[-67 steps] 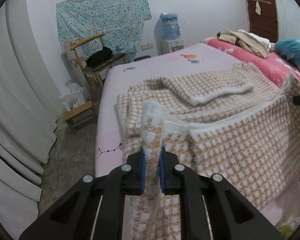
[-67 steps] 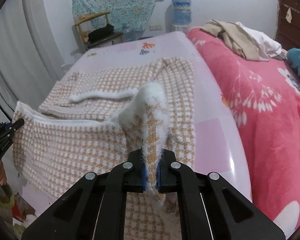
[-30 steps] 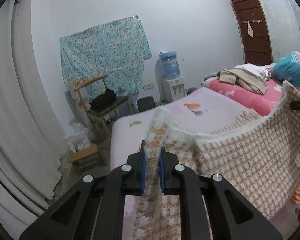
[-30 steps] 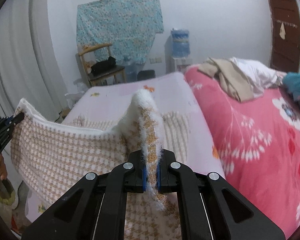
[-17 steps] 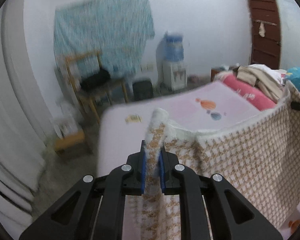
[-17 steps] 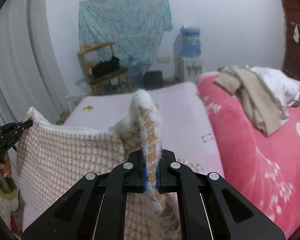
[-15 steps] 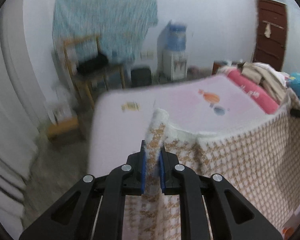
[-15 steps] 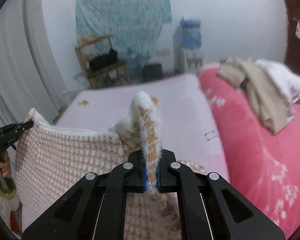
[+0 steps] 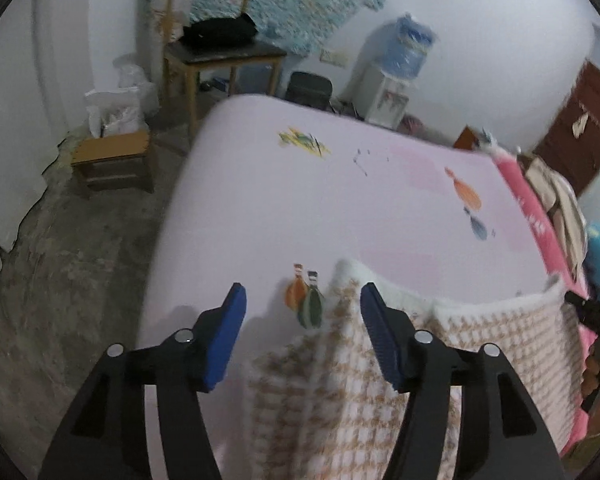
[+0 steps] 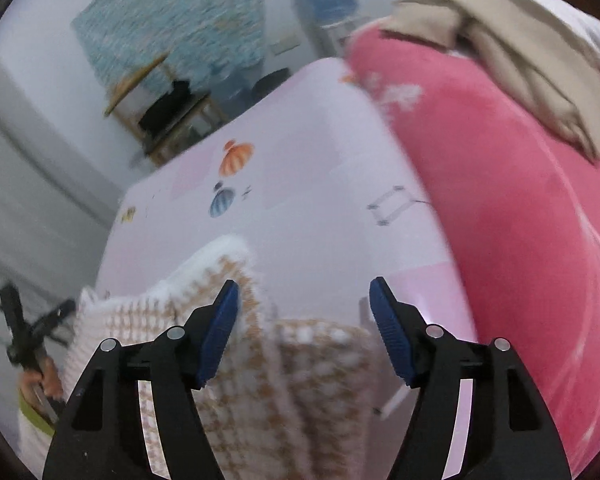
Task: Fold large clothes
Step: 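Lower the folded edge onto the coat and open both grippers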
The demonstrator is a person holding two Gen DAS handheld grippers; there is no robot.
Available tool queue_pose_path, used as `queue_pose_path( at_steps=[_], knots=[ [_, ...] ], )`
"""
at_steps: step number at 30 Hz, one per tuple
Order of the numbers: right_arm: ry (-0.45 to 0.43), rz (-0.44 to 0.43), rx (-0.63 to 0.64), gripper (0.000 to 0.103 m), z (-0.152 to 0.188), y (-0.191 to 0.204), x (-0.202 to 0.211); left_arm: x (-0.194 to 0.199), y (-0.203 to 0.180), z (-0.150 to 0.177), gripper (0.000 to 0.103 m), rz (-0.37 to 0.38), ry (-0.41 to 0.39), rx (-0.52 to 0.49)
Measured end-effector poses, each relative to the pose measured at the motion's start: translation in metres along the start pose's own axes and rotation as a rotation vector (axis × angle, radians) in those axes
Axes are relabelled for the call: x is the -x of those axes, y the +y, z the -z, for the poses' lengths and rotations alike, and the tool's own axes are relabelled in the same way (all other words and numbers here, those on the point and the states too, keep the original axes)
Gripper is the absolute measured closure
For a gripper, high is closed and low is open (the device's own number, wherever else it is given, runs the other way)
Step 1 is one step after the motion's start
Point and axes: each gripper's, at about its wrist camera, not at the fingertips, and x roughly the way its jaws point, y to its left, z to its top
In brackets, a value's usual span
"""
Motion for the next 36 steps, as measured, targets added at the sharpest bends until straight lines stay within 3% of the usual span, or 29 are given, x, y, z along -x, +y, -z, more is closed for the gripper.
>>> queue_pose_path(
  at_steps=[5,10,12,13,15,18,22,25,26,29,33,36],
  knots=[
    [-0.069,0.063,-0.002,0.039,0.014,0.001,0.046,0.047,-0.009,0.013,0.036,0.040,-0.051,-0.053],
    [-0.106,0.055,0.064,0.036,0.046,0.017,0.084,0.097,-0.032,0.048,0.024,0.103,-0.098,-0.140],
    [-0.108,0.050,0.102,0.037,0.059,0.028,0.090,0.104,-0.046,0.064,0.023,0.089,-0.102,-0.199],
    [-0.107,0.046,0.117,0.041,0.063,0.033,0.090,0.103,-0.052,0.070,0.023,0.075,-0.102,-0.220],
    [-0.097,0.040,0.150,0.071,0.073,0.042,0.091,0.094,-0.061,0.081,0.023,0.039,-0.084,-0.254],
    [-0.050,-0.006,0.159,0.095,0.090,0.046,0.080,0.071,-0.060,0.097,0.023,0.048,-0.022,-0.229],
    [0.052,0.097,0.146,0.101,0.108,0.021,0.042,0.034,-0.045,0.116,0.024,0.013,0.041,-0.211],
    [0.085,0.026,0.042,0.102,0.108,-0.002,0.034,0.031,-0.043,0.121,0.023,0.016,0.027,-0.229],
    [0.075,0.041,0.046,0.102,0.107,0.001,0.039,0.035,-0.046,0.120,0.023,0.006,0.021,-0.241],
    [0.022,0.141,0.144,0.098,0.110,0.026,0.062,0.057,-0.052,0.121,0.024,0.014,-0.016,-0.254],
    [-0.035,0.094,0.284,0.098,0.137,0.068,0.093,0.079,-0.064,0.140,0.024,0.091,-0.038,-0.311],
    [0.017,0.149,0.330,0.097,0.162,0.071,0.078,0.059,-0.058,0.157,0.024,0.024,0.021,-0.315]
  ],
)
